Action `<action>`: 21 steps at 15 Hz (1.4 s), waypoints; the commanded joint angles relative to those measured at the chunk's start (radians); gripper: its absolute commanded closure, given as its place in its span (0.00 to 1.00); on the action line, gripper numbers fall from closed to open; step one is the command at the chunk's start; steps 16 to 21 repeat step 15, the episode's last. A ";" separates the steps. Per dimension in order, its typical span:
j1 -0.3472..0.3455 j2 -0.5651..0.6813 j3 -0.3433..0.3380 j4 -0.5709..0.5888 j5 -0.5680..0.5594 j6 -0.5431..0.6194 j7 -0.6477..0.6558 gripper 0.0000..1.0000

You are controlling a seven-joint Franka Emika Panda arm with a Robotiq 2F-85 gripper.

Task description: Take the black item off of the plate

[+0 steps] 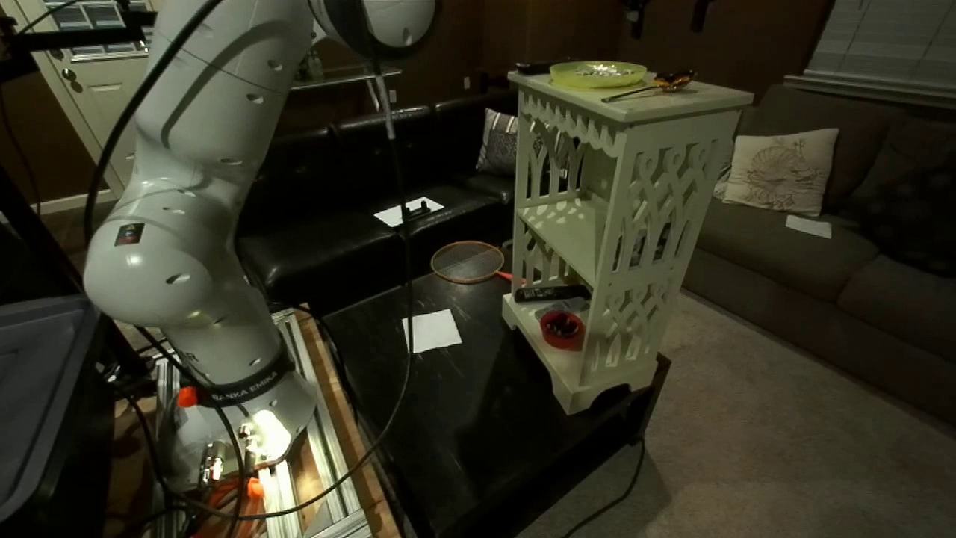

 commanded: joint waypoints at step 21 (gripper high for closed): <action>-0.058 -0.189 0.000 -0.156 0.231 0.132 0.676 0.00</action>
